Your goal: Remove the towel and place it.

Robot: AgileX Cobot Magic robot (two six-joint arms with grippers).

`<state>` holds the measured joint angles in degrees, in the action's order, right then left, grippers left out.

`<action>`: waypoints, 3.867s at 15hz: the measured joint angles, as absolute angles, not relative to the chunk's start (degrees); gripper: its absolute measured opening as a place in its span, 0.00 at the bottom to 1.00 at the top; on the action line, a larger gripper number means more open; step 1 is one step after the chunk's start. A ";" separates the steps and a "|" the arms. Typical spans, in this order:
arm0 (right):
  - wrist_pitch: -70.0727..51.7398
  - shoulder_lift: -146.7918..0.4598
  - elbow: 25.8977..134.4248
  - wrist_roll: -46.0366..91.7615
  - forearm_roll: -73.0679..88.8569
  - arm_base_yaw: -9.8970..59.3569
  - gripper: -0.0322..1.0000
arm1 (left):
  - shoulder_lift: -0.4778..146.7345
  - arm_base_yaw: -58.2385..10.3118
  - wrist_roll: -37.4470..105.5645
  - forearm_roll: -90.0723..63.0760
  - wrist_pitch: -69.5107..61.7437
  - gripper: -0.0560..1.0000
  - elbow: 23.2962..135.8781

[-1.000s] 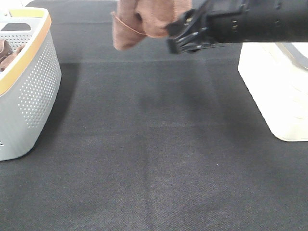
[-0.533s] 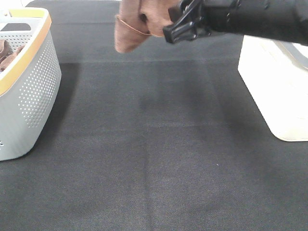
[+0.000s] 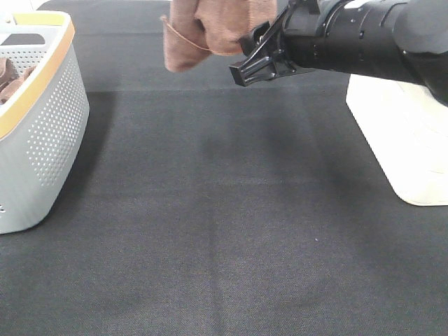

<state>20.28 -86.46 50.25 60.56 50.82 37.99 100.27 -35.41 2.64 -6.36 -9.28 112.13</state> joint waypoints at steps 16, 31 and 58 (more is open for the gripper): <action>33.69 -87.72 50.25 60.50 49.73 37.99 0.41 | 100.27 -35.41 2.64 -6.36 -10.71 0.05 112.13; 36.67 -93.97 55.23 60.50 51.39 37.99 0.40 | 100.27 -35.41 2.64 -6.36 -10.83 0.05 112.13; -32.89 -90.13 79.24 -6.42 -16.62 28.19 0.03 | 104.11 -30.02 2.18 10.08 -58.10 0.05 112.13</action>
<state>-32.89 -90.13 79.24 -6.42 -16.62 28.19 104.11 -30.02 2.18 10.08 -58.10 112.13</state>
